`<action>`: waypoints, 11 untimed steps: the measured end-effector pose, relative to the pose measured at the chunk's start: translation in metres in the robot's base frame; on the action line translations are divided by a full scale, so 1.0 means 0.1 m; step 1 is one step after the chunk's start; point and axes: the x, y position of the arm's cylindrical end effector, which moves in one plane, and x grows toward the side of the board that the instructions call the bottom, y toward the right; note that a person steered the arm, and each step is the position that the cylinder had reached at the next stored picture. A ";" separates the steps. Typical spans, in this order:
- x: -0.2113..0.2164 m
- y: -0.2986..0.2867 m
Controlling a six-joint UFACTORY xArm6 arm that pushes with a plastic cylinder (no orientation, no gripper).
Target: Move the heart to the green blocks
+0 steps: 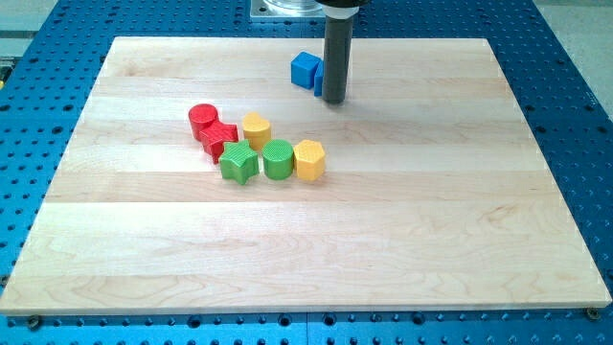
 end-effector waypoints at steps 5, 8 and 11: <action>0.55 -1.12; 0.77 -1.31; 1.22 -1.37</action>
